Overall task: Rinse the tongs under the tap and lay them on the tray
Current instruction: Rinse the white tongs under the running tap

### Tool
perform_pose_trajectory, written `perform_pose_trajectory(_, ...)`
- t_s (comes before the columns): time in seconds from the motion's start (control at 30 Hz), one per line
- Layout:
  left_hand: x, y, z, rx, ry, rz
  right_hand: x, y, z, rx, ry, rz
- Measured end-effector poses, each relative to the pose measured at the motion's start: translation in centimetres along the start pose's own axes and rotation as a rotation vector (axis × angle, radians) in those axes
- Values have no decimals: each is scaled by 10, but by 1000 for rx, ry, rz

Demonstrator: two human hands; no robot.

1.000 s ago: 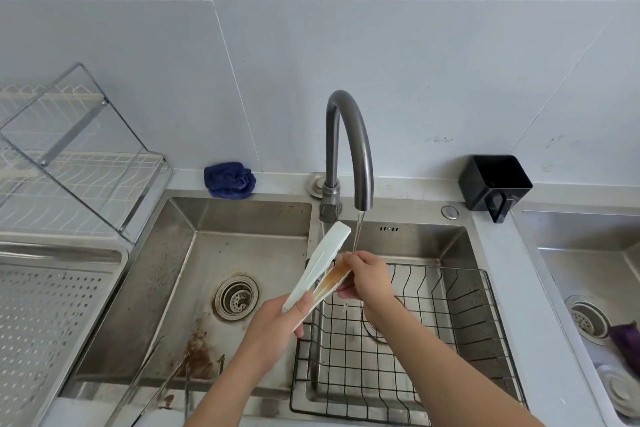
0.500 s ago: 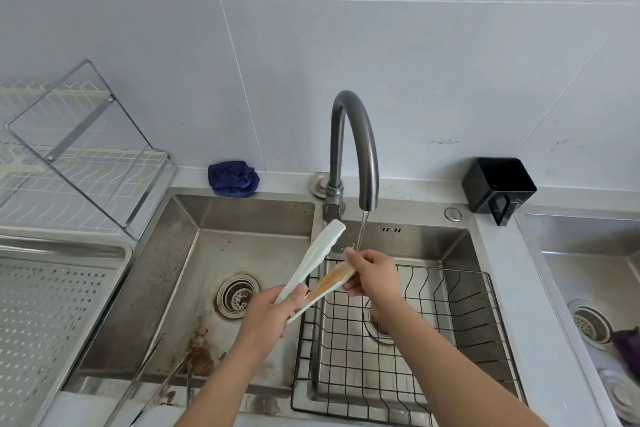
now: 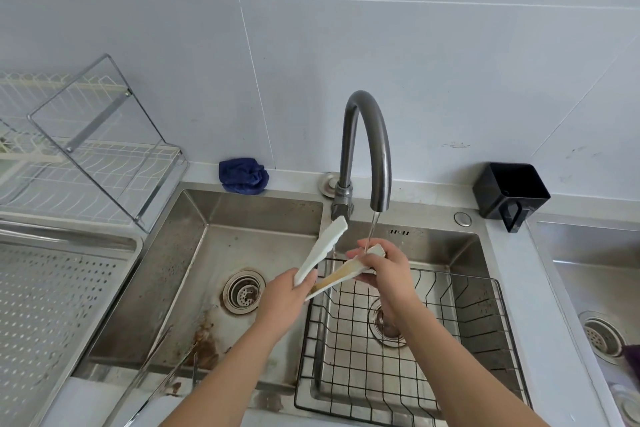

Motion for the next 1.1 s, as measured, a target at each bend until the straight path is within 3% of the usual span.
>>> perform_pose_trajectory(0.13,11,-23,-6,-393,143,-122,-4,-17,-18,25,88,-53)
perform_pose_trajectory(0.27,16,-34,-4,-543,215,-97,-1,-28,-33,107,107,-90)
perform_pose_trajectory(0.37,17,-35,9,-556,174,-101,2,-26,-37,201,70,-60)
perform_pose_trajectory(0.47,13,-42,17,-528,162,-206,7,-20,-34,267,33,-19)
perform_pose_trajectory(0.63,1,-49,17,-398,220,-289,6,-26,-20,392,-70,-91)
perform_pose_trajectory(0.77,-8,-50,11,-315,206,-259,8,-23,-8,290,-159,90)
perform_pose_trajectory(0.87,-17,-58,1,-451,328,-413,7,-30,-2,380,-175,127)
perform_pose_trajectory(0.97,-26,-67,-14,-584,487,-562,0,-47,0,703,-202,2)
perform_pose_trajectory(1.1,-28,-66,-26,-693,558,-541,-5,-50,-9,672,-107,-166)
Point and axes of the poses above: each hand's wrist, its own x-axis towards the middle knuckle, its own y-axis out of the back of the hand, z = x × y, the point moved 6 cm from there along x, towards the middle knuckle, and after that the axes turned 8 degrees about y, right-handed, at the moved point
